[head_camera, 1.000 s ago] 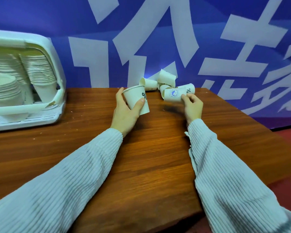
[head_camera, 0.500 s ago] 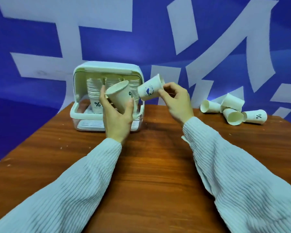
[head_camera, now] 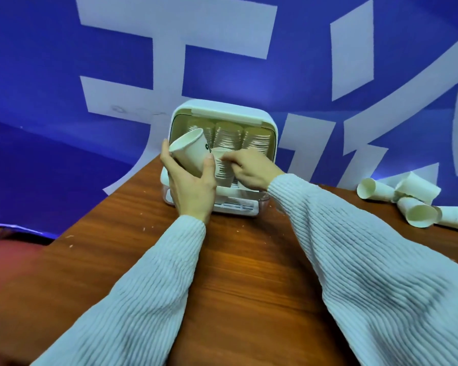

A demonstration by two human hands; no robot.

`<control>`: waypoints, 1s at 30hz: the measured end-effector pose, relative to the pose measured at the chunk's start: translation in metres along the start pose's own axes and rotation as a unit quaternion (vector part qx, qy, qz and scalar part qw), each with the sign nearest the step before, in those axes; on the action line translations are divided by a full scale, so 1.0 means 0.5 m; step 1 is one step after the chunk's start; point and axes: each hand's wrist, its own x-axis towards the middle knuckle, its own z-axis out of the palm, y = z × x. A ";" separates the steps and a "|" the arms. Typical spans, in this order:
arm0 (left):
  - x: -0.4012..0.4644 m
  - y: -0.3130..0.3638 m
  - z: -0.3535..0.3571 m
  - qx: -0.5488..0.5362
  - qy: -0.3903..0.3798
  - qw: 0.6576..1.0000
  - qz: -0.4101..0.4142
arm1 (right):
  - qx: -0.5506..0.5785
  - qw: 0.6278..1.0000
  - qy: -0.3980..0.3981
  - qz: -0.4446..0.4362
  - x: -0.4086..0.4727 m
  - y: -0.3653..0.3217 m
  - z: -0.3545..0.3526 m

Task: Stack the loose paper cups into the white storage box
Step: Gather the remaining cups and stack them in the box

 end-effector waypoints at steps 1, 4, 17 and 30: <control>0.004 -0.001 -0.002 0.000 0.003 1.000 -0.003 | -0.008 1.000 -0.004 -0.002 -0.003 -0.004 0.002; 0.016 0.004 -0.002 0.000 -0.002 1.000 0.010 | -0.030 0.999 -0.015 -0.007 -0.008 -0.007 -0.002; 0.137 0.050 0.073 0.120 -0.128 0.979 0.099 | 0.243 0.917 0.287 0.131 -0.110 0.022 0.093; 0.120 -0.027 0.058 0.429 -0.245 0.862 0.112 | 0.255 0.916 0.267 0.159 -0.161 0.063 0.143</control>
